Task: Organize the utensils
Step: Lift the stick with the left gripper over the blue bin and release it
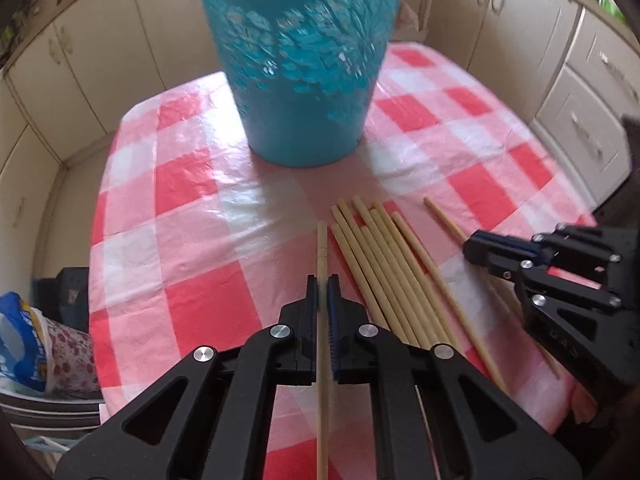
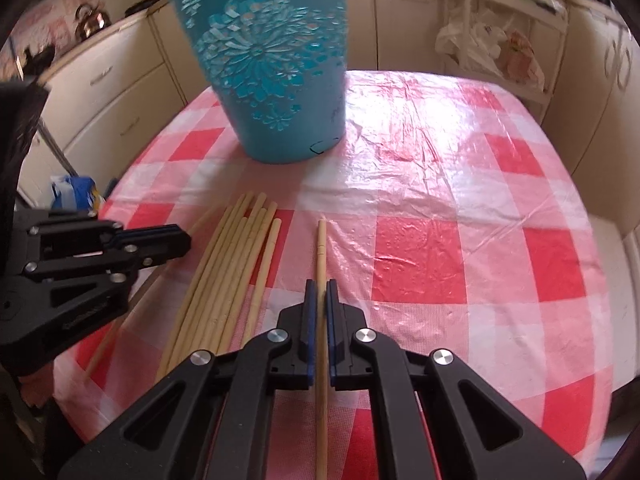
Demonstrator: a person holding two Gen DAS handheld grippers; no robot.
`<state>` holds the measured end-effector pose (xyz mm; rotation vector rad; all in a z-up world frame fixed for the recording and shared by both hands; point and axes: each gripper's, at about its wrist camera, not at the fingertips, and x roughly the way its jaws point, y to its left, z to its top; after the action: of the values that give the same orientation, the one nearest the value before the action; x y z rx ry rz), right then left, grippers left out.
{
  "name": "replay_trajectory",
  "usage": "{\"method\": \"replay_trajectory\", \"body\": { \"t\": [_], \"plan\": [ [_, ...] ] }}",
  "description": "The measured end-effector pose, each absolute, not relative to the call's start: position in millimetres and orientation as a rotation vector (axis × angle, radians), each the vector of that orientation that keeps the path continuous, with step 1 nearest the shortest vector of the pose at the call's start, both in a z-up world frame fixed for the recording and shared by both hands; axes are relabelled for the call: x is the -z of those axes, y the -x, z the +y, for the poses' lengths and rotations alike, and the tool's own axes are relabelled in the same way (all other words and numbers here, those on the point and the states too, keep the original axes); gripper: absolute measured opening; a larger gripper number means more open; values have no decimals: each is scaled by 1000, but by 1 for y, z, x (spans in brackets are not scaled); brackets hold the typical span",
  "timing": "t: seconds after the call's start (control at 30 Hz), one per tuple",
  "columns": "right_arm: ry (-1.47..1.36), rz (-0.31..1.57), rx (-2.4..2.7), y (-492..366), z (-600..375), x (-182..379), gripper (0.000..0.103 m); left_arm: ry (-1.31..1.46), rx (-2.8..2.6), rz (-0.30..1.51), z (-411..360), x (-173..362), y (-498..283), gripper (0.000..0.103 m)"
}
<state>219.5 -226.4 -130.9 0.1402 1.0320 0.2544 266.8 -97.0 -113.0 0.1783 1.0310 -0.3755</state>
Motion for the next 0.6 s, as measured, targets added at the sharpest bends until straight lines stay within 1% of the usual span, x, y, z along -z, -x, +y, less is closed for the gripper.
{"method": "replay_trajectory", "body": {
  "t": [0.1,0.2,0.3,0.47,0.6],
  "plan": [
    [-219,1039,-261,-221,-236,132,5,-45,431,959,-75,85,-262,5],
    [-283,1041,-261,-222,-242,134,5,60,488,818,-56,39,-258,4],
    [-324,1041,-261,-223,-245,136,5,109,507,680,-49,-3,-264,5],
    [-360,1035,-264,-222,-247,137,5,174,496,452,-54,-64,-291,5],
    [-378,1030,-272,-221,-249,139,5,223,435,335,-64,-92,-327,5]
  ]
}}
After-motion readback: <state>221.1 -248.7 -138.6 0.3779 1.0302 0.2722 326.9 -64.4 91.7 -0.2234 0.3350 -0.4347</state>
